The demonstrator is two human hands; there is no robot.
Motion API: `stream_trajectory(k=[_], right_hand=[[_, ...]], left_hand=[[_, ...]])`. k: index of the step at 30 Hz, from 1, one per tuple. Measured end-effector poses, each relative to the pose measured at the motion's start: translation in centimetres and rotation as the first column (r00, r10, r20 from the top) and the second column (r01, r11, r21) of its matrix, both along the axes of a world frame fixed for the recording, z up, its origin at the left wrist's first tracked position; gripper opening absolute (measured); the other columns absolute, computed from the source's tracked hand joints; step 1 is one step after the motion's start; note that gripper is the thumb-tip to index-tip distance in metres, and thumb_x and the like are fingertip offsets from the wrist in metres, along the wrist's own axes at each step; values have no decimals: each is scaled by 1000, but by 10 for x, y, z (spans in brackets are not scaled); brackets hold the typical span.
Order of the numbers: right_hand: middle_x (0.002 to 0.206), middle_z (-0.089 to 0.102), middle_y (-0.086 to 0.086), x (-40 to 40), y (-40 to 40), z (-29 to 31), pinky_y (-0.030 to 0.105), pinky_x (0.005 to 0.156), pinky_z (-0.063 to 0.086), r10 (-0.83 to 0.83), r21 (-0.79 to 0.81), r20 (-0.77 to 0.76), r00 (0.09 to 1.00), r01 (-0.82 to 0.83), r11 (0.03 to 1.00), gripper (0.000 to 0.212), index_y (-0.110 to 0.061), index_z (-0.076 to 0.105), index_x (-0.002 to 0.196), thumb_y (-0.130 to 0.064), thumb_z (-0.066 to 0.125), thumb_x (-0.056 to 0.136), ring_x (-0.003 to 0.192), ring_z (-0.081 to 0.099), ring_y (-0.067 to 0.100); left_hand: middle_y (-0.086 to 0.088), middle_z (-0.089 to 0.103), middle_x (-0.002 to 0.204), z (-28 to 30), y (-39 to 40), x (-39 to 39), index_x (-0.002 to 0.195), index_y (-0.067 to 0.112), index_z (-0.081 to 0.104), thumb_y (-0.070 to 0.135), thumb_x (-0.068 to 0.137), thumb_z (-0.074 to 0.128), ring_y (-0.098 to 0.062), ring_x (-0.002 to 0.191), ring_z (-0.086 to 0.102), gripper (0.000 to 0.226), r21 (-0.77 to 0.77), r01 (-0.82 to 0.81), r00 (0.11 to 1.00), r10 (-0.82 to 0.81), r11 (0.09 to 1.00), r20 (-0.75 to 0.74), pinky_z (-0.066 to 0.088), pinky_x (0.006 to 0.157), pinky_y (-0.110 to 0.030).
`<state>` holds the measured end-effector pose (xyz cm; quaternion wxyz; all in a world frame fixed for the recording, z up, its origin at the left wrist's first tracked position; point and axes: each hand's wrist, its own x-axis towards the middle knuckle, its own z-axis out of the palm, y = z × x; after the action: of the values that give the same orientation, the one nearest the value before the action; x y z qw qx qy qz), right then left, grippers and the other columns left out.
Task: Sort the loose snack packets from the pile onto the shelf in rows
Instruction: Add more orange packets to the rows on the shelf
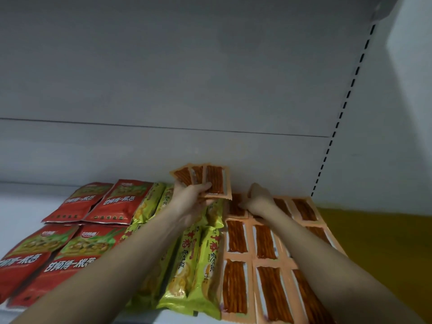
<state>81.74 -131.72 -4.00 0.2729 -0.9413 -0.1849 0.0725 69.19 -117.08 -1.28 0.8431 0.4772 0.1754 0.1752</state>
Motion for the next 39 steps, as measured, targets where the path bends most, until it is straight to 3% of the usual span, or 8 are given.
stream_trajectory(k=[5, 9, 13, 17, 23, 32, 36, 39], right_hand=[[94, 64, 7, -2, -4, 15, 30, 61, 43, -1, 288, 54, 999, -15, 957, 20, -12, 52, 104, -31, 54, 99, 77, 59, 19], [91, 69, 12, -19, -14, 53, 32, 57, 50, 144, 646, -135, 980, -24, 763, 27, -10, 54, 107, -36, 54, 100, 65, 63, 21], [96, 64, 6, -31, -29, 53, 30, 61, 54, 161, 508, -63, 985, -107, 855, 40, -19, 46, 119, -38, 68, 91, 72, 65, 20], [100, 56, 4, -27, -46, 38, 35, 79, 53, 68, 468, 2, 998, -62, 882, 61, -21, 39, 129, -37, 76, 84, 90, 62, 23], [97, 67, 14, -25, -63, 28, 47, 77, 59, 110, 535, 3, 994, -94, 840, 39, -22, 57, 112, -23, 80, 81, 83, 70, 27], [112, 67, 15, 6, -76, 18, 15, 61, 51, -44, 655, -56, 997, 70, 752, 25, -3, 67, 113, 1, 67, 89, 74, 63, 14], [121, 64, 11, 17, -76, -4, 27, 81, 49, -81, 484, -6, 997, 74, 872, 27, -5, 66, 118, -4, 66, 91, 100, 63, 22], [111, 68, 12, 23, -69, -19, 40, 82, 59, -69, 439, -46, 997, 82, 895, 22, -6, 67, 113, -5, 66, 91, 85, 67, 23]], left_hand=[[-24, 68, 119, -2, -11, 4, 136, 3, 45, -10, 92, 58, -34, 94, 73, 47, 10, -27, 1000, 27, 1000, 2, 59, 57, -30], [-25, 68, 120, -1, -24, 11, 132, 3, 49, -9, 91, 61, -33, 93, 72, 45, 49, -73, 997, 73, 996, 0, 58, 55, -29], [-25, 70, 114, 0, -49, 14, 128, 0, 55, -12, 89, 62, -30, 81, 75, 41, 56, -33, 999, 33, 998, 8, 56, 50, -27], [-25, 70, 115, -7, -66, 15, 128, 4, 56, -9, 88, 67, -37, 95, 73, 43, 88, -22, 1000, 22, 996, -1, 57, 53, -28], [-20, 73, 110, -12, -75, 14, 127, 3, 60, 10, 100, 54, -33, 97, 72, 29, 73, 79, 995, -74, 994, -65, 58, 77, -40], [-11, 69, 94, 2, -53, 12, 119, 6, 57, 4, 102, 50, -22, 78, 68, 18, 91, -110, 991, 116, 990, -60, 54, 64, -36], [-8, 67, 97, 8, -44, 10, 111, 14, 55, 3, 103, 49, -22, 83, 66, 15, 53, -144, 989, 145, 988, -20, 51, 64, -35], [-10, 67, 102, 8, -42, 10, 117, 13, 53, 3, 102, 50, -21, 85, 66, 18, 49, -115, 993, 117, 992, -35, 54, 61, -33]])
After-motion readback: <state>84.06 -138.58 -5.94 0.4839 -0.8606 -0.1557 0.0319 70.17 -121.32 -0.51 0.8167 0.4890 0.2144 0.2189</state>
